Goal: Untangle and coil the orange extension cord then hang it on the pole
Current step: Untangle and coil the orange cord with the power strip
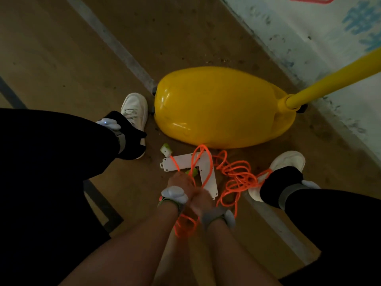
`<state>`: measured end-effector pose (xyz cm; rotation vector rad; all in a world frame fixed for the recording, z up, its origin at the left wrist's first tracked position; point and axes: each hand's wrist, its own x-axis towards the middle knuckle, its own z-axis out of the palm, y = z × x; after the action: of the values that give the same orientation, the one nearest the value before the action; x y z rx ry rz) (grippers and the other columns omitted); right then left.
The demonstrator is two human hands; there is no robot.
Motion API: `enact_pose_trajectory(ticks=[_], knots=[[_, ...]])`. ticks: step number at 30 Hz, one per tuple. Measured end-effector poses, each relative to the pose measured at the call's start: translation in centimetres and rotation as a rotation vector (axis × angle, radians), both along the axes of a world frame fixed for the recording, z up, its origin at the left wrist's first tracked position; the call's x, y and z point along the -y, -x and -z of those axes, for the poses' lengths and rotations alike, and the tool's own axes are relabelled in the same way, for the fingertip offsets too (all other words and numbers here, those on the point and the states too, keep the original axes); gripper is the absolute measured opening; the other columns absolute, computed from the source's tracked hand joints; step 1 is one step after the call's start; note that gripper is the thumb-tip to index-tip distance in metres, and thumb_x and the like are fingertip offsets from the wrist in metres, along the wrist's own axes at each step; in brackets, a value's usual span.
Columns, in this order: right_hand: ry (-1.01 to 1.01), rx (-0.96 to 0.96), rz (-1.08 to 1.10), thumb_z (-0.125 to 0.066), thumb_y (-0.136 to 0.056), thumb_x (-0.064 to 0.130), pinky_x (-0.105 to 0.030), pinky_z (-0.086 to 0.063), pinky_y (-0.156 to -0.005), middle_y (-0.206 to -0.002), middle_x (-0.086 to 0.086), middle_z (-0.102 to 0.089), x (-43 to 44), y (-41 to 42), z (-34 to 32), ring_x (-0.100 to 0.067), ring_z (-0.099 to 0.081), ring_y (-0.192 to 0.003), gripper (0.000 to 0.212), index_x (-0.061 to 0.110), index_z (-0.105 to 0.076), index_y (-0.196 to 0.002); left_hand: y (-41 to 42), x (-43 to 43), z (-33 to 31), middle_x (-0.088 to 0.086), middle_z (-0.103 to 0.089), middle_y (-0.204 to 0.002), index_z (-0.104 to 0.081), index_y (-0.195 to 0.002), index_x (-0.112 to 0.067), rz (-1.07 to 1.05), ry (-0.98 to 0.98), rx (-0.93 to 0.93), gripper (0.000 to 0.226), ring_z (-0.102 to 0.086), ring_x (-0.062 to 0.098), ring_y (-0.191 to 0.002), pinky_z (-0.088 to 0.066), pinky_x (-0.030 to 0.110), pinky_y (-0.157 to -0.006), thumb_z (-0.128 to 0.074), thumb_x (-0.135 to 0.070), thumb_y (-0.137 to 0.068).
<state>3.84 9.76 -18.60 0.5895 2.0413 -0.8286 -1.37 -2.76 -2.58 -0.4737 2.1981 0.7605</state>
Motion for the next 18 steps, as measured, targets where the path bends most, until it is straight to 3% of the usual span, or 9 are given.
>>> enact_pose_trajectory(ticks=[1, 2, 4, 7, 11, 15, 18], knots=[[0.044, -0.025, 0.090, -0.063, -0.082, 0.026, -0.023, -0.047, -0.062, -0.078, 0.007, -0.063, 1.4, 3.3, -7.6, -0.019, -0.063, -0.078, 0.011, 0.017, -0.064, -0.077, 0.2, 0.1, -0.2, 0.014, -0.063, -0.114, -0.068, -0.102, -0.005, -0.062, -0.020, 0.029, 0.028, -0.059, 0.031, -0.105, -0.045, 0.035, -0.085, -0.047, -0.023, -0.095], [0.027, -0.067, 0.207, -0.056, -0.089, 0.018, -0.022, -0.041, -0.061, -0.079, 0.001, -0.060, 1.5, 5.3, -11.1, -0.021, -0.059, -0.079, 0.015, 0.012, -0.063, -0.077, 0.3, 0.2, -0.1, 0.015, -0.063, -0.113, -0.066, -0.103, -0.004, -0.094, -0.023, 0.045, 0.027, -0.060, 0.030, -0.105, -0.045, 0.034, -0.084, -0.046, -0.020, -0.096], [-0.137, -0.203, 0.355, -0.047, -0.093, 0.012, -0.024, -0.036, -0.069, -0.089, -0.005, -0.060, 0.3, 8.3, -13.1, -0.026, -0.056, -0.088, 0.017, 0.007, -0.063, -0.093, 0.5, 0.6, 0.3, 0.013, -0.063, -0.115, -0.064, -0.105, -0.006, -0.091, -0.025, 0.065, 0.029, -0.060, 0.029, -0.105, -0.047, 0.033, -0.083, -0.041, -0.020, -0.098], [-0.186, -0.205, 0.365, -0.044, -0.092, 0.013, -0.036, -0.043, -0.087, -0.111, -0.014, -0.064, -0.3, 10.1, -12.1, -0.034, -0.056, -0.106, 0.021, 0.007, -0.061, -0.103, 0.8, 0.8, 0.0, 0.011, -0.060, -0.118, -0.061, -0.110, -0.007, -0.108, -0.061, 0.063, 0.030, -0.058, 0.029, -0.108, -0.048, 0.037, -0.089, -0.038, -0.023, -0.099], [-0.140, -0.155, 0.376, -0.041, -0.091, 0.008, -0.039, -0.042, -0.092, -0.113, -0.017, -0.060, -0.1, 10.7, -11.3, -0.034, -0.054, -0.105, 0.014, 0.011, -0.053, -0.098, 0.7, 0.7, 0.5, 0.008, -0.056, -0.124, -0.057, -0.119, -0.010, -0.164, -0.079, 0.094, 0.031, -0.055, 0.027, -0.113, -0.046, 0.036, -0.092, -0.039, -0.024, -0.099], [-0.134, -0.060, 0.389, -0.037, -0.097, 0.012, -0.043, -0.032, -0.106, -0.133, -0.022, -0.046, 0.3, 10.9, -10.4, -0.039, -0.040, -0.125, 0.032, -0.001, -0.045, -0.125, 1.1, 0.4, 0.9, 0.012, -0.059, -0.122, -0.059, -0.117, -0.008, -0.232, -0.059, 0.070, 0.030, -0.056, 0.030, -0.111, -0.047, 0.037, -0.091, -0.041, -0.023, -0.098], [-0.145, -0.083, 0.358, -0.047, -0.092, 0.014, -0.037, -0.035, -0.099, -0.123, -0.018, -0.053, 0.5, 10.6, -9.7, -0.035, -0.049, -0.117, 0.018, 0.010, -0.050, -0.109, 1.5, 0.3, 1.5, 0.011, -0.061, -0.119, -0.060, -0.114, -0.010, -0.261, -0.056, 0.087, 0.028, -0.058, 0.029, -0.108, -0.045, 0.032, -0.083, -0.042, -0.023, -0.098]])
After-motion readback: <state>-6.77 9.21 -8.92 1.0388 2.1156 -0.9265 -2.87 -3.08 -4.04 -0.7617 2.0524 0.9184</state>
